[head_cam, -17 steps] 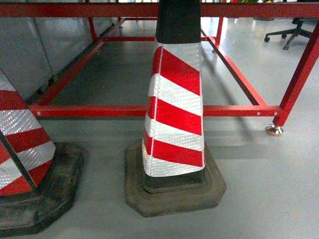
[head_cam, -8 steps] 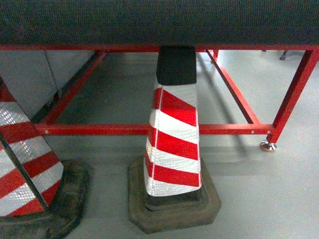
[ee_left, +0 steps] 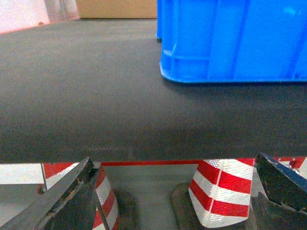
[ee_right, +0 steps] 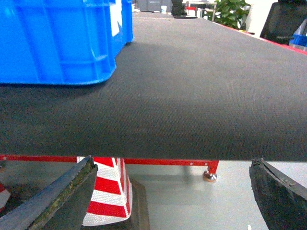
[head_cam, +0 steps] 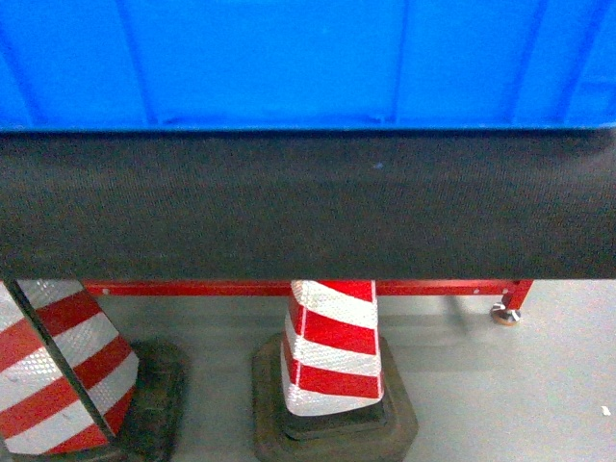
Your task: Place box next to blue box on left shelf
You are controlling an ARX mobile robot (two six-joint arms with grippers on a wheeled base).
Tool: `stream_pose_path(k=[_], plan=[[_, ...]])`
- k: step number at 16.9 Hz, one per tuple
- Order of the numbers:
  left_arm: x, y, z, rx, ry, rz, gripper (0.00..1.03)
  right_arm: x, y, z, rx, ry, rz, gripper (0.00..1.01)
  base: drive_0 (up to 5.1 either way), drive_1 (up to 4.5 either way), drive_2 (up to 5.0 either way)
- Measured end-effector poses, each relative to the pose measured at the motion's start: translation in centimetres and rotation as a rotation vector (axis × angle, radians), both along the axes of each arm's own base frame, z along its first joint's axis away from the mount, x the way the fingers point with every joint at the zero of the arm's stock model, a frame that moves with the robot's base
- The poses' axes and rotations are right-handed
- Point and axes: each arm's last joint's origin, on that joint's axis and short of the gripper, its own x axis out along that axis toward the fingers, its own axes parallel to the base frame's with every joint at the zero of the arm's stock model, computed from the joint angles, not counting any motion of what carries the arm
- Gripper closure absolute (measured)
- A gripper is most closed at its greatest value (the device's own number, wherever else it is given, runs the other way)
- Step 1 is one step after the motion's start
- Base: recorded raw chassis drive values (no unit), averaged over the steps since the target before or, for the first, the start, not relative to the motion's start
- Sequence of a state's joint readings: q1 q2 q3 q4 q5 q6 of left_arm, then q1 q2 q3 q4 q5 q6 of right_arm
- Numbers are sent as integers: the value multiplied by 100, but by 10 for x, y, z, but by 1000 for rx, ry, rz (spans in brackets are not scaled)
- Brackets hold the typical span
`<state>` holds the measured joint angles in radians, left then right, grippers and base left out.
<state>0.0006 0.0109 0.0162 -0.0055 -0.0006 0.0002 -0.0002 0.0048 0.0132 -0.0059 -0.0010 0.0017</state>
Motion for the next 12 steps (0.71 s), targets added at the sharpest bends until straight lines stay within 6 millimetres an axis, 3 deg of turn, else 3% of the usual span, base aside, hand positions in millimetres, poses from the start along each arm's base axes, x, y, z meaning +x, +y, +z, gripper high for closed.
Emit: stream_pose_path(k=[12], plan=[[0, 0, 0, 0, -5, 0, 5, 0, 0, 0, 0, -5, -1, 3, 0, 0, 0]])
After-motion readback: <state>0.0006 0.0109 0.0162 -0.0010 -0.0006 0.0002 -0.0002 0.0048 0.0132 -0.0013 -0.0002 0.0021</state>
